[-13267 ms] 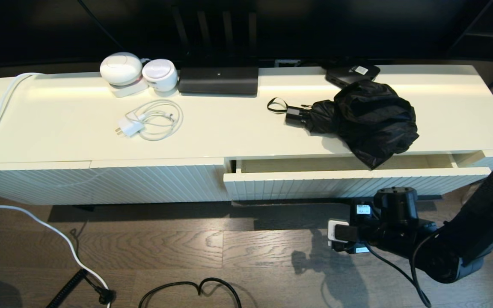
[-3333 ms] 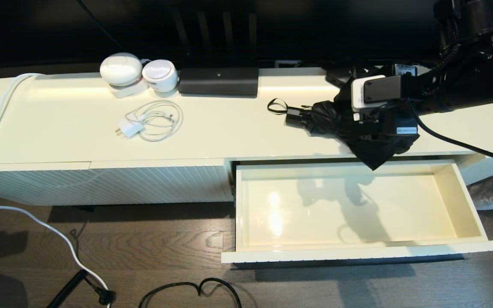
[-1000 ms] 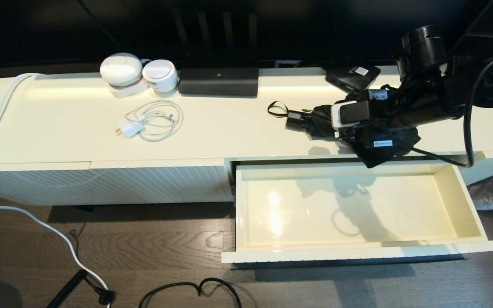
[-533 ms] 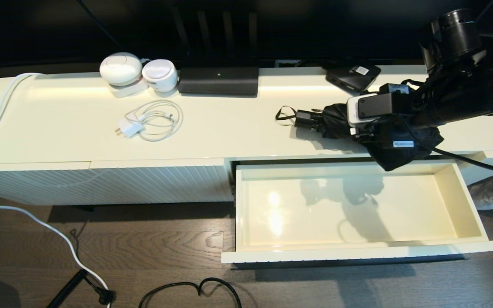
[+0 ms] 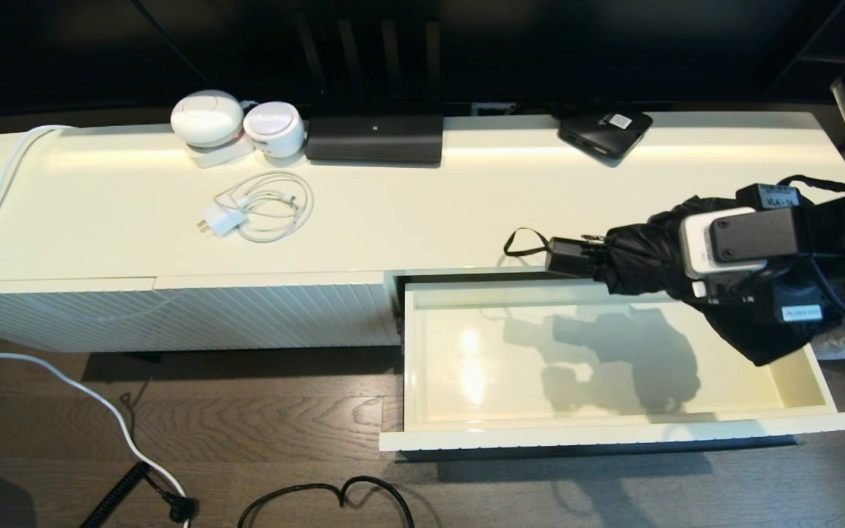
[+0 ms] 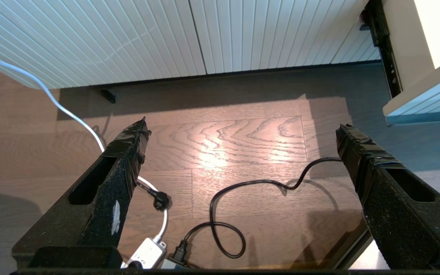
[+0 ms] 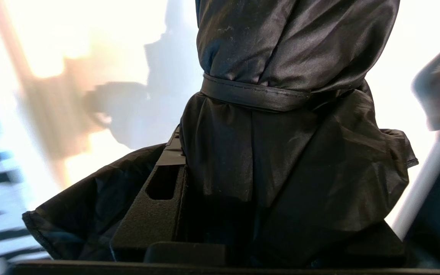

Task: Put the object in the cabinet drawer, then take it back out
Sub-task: Put the umbrella in the drawer

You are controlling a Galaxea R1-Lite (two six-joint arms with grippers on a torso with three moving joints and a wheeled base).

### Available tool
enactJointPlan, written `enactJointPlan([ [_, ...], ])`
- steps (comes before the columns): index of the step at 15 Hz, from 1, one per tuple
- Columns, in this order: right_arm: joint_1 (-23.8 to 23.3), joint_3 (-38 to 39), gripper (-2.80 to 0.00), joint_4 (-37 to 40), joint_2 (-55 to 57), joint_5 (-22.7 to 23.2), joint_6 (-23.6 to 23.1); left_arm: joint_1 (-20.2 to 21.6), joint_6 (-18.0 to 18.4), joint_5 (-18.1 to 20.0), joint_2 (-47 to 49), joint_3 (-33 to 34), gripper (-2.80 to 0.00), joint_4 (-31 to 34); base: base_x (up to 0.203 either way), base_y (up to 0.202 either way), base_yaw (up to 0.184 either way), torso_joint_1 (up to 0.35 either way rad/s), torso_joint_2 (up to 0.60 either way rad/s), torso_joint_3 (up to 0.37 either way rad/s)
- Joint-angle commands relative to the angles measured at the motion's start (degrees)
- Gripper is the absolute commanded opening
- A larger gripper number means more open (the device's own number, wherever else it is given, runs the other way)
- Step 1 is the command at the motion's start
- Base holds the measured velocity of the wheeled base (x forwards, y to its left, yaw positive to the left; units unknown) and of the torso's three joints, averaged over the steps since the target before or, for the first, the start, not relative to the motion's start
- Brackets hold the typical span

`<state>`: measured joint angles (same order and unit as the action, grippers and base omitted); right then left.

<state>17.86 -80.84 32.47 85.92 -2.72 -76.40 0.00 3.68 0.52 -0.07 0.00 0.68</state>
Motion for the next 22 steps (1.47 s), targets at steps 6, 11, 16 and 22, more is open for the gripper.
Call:
enactJointPlan([
  [6,0.16,20.96,-2.8,-3.15,-10.29,-0.01,9.85,0.0,0.01,0.0,0.07,0.0,0.0,-0.07,0.0,0.0,0.0,0.0,0.0,0.0],
  [11,0.6,27.86,-2.8,-17.12,-2.22,0.43,10.89,0.0,0.01,0.0,0.07,0.0,0.0,-0.05,0.0,0.0,0.0,0.0,0.0,0.0],
  [16,2.61,24.87,-2.8,-23.21,5.66,0.02,10.82,0.0,0.01,0.0,0.07,0.0,0.0,-0.04,0.0,0.0,0.0,0.0,0.0,0.0],
  [22,5.66,20.75,-2.8,-26.67,10.59,-2.18,11.99,0.0,0.01,0.0,0.07,0.0,0.0,-0.05,0.0,0.0,0.0,0.0,0.0,0.0],
])
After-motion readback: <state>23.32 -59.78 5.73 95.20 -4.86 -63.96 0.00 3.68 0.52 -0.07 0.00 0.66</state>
